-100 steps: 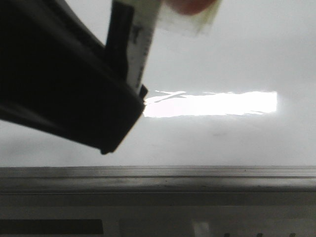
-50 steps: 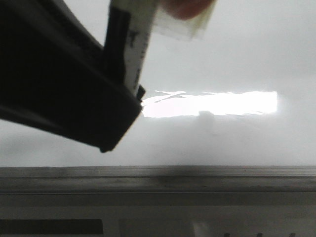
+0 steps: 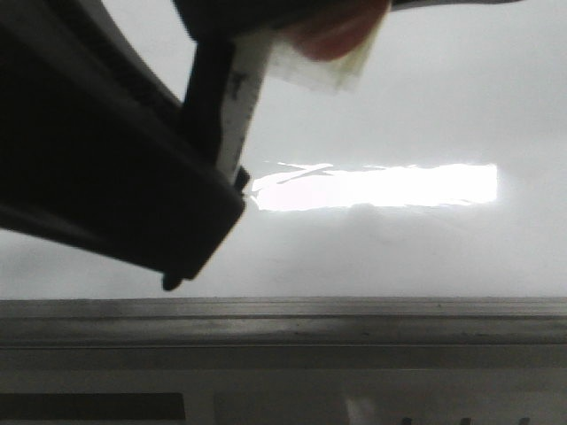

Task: Write number 6 on whiteboard

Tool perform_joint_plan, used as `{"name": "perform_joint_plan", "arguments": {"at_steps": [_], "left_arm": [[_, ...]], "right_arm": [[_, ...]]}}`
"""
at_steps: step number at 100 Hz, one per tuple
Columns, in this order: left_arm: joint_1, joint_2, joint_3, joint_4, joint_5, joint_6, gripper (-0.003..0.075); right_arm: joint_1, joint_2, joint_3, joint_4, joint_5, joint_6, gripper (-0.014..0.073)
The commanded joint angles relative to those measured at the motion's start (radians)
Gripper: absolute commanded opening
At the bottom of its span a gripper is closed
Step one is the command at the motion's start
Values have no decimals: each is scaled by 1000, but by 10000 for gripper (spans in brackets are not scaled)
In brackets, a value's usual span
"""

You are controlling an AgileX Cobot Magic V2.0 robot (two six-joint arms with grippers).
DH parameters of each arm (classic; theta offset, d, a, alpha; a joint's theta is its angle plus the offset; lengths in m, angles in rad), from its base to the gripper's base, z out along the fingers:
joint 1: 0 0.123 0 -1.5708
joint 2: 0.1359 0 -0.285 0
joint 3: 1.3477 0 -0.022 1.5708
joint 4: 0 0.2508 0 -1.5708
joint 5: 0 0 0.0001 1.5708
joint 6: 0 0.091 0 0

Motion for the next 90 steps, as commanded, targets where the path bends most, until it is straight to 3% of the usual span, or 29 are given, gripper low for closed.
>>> {"name": "perform_joint_plan", "arguments": {"at_steps": [1,8,15,33,42,51,61,82,90], "left_arm": [[-2,-32,-30,-65,9,0,251],[-2,-63,-30,-65,16,-11,358],[5,-120,-30,-49,16,-45,414],[81,-340,-30,62,-1,-212,417],[138,-461,-28,120,-48,-305,413],[189,-565,-17,152,-128,-381,363],[244,-655,17,152,-248,-430,258],[324,-745,122,151,-394,-502,-18],[340,-764,160,145,-422,-502,-20]], "right_arm": [[1,-5,-34,53,-15,-12,-55],[1,-12,-27,53,-41,-12,-53],[1,-38,-2,53,-94,-25,-53],[4,-169,94,53,-278,-58,-53],[4,-246,117,53,-412,-164,-53],[4,-281,106,53,-553,-276,-53],[4,-283,79,53,-660,-349,-53],[4,-271,36,41,-693,-359,-53],[4,-273,36,41,-700,-360,-53]]}}
